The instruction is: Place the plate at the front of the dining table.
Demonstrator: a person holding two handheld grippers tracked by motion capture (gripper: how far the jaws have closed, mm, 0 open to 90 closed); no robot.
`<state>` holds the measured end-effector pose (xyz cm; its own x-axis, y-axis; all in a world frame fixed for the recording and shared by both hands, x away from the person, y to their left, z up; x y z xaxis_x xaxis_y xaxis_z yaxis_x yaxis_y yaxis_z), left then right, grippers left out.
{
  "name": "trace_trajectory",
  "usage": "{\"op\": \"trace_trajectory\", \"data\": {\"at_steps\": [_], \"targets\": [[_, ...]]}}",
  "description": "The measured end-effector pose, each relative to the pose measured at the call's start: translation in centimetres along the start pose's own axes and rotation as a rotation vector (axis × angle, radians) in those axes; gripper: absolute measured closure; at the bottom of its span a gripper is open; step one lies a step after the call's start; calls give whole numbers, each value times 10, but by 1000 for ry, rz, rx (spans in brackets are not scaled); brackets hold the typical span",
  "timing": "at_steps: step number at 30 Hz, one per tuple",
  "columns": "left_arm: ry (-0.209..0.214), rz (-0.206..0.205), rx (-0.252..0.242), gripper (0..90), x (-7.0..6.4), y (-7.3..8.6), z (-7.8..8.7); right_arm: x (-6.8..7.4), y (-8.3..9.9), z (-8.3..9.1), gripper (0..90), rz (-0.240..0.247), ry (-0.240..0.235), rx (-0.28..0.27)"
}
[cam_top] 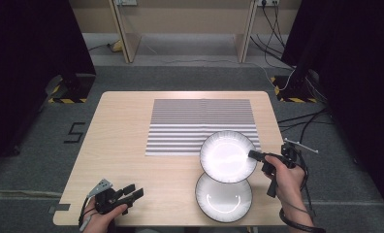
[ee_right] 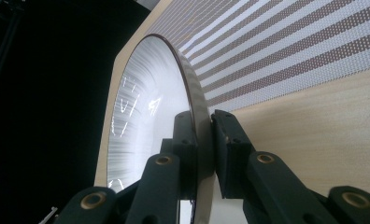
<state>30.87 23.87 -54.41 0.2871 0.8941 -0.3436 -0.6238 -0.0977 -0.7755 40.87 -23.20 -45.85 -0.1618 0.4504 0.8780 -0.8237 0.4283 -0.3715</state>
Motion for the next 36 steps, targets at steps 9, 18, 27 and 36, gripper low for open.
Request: {"op": "trace_trajectory", "data": {"at_steps": [9, 18, 27, 36], "targets": [[2, -2, 0, 473, -1, 0, 0, -1, -6, -1, 798, 2, 9, -14], [-2, -5, -3, 471, -1, 0, 0, 5, -16, -3, 797, 10, 11, -23], [-7, -6, -7, 462, 0, -1, 0, 9, -23, -6, 795, 11, 8, -30], [-11, -7, -6, 453, 1, -1, 0, 10, -29, -9, 795, 5, 5, -36]]}}
Point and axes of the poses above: each handheld gripper's, and its own axes: z roughly backward along the jaws, y roughly out of its underside, x roughly to its left, the point moved 5 cm from there along -z, roughly forward along the jaws, and after that the axes turned 13 degrees about -y, right-handed, at the moved point
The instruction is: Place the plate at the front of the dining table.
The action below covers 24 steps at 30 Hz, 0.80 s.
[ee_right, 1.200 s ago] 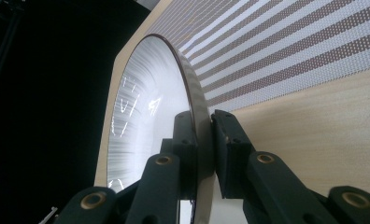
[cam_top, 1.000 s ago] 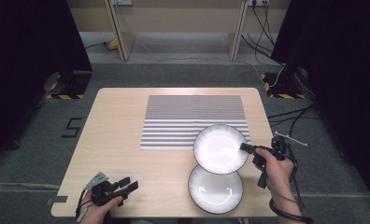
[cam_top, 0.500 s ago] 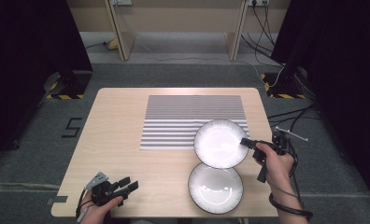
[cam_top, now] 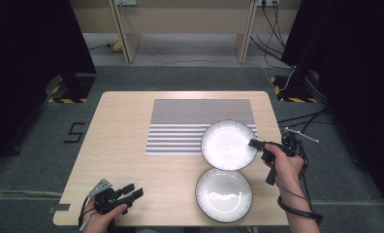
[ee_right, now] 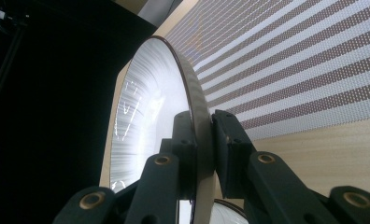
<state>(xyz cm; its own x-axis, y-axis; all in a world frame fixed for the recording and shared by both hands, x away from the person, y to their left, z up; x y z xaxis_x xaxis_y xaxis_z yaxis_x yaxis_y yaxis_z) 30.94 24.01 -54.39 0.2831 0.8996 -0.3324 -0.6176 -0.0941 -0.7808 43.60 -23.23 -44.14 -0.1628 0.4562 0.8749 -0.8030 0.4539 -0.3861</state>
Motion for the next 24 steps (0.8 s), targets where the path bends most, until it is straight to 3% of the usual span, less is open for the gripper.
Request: {"op": "trace_trajectory", "data": {"at_steps": [24], "targets": [[1, -1, 4, 451, 0, 1, -1, -1, -13, -9, 792, -9, 5, -19]]}}
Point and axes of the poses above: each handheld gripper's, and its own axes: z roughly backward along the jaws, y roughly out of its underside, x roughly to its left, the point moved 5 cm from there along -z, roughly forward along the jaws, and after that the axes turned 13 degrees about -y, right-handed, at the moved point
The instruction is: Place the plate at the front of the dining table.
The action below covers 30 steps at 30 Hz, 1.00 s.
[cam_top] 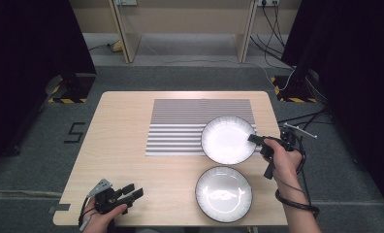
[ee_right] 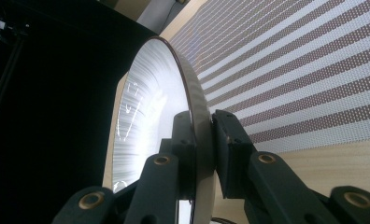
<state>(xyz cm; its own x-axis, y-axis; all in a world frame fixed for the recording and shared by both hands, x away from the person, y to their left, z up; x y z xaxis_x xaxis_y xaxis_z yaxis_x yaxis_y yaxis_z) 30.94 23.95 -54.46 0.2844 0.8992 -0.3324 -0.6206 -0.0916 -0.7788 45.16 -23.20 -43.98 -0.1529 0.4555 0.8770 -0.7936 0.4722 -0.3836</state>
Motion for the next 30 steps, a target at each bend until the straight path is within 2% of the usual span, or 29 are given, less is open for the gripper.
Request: {"op": "trace_trajectory", "data": {"at_steps": [1, 4, 30], "targets": [[1, 0, 0, 451, 0, 0, 0, 1, -1, -1, 792, -11, -1, -5], [1, 0, -1, 451, 0, 0, 0, 1, -3, -1, 791, -2, 3, -6], [3, -1, -1, 450, 0, 0, 0, 7, -20, -14, 788, -15, -4, -18]]}}
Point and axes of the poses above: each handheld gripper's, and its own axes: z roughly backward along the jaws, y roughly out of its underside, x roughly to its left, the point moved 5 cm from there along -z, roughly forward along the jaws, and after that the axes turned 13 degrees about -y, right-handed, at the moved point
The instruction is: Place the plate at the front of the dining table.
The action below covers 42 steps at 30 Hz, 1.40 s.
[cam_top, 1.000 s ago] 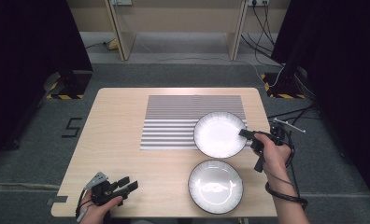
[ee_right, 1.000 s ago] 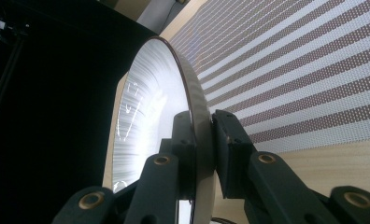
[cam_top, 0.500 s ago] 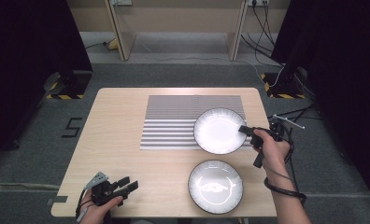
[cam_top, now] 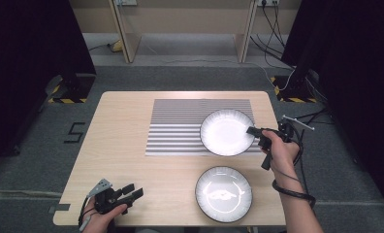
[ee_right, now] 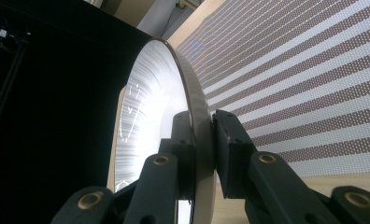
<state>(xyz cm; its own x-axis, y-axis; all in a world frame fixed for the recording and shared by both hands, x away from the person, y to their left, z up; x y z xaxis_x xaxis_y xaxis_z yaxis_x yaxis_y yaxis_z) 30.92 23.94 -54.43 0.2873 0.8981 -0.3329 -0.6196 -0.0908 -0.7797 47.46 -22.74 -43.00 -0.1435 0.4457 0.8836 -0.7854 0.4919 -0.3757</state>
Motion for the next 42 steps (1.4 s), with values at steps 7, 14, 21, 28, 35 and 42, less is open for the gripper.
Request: {"op": "trace_trajectory", "data": {"at_steps": [7, 14, 21, 28, 35, 42], "targets": [[0, 2, 0, 450, 0, 0, 0, 0, -3, -3, 786, 3, 7, 3], [1, 1, 0, 450, 0, 0, 0, -1, -7, -6, 785, -11, 8, -5], [1, 0, 1, 450, 0, 0, 0, -1, -11, -10, 784, -1, 14, -6], [1, 0, 1, 449, 0, 0, 0, 1, -15, -13, 784, -2, 15, -13], [1, -1, 1, 449, 0, 0, 0, 2, -19, -17, 784, -4, 10, -23], [2, -2, 1, 449, -1, 0, 0, 1, -23, -21, 784, -10, 15, -29]]}}
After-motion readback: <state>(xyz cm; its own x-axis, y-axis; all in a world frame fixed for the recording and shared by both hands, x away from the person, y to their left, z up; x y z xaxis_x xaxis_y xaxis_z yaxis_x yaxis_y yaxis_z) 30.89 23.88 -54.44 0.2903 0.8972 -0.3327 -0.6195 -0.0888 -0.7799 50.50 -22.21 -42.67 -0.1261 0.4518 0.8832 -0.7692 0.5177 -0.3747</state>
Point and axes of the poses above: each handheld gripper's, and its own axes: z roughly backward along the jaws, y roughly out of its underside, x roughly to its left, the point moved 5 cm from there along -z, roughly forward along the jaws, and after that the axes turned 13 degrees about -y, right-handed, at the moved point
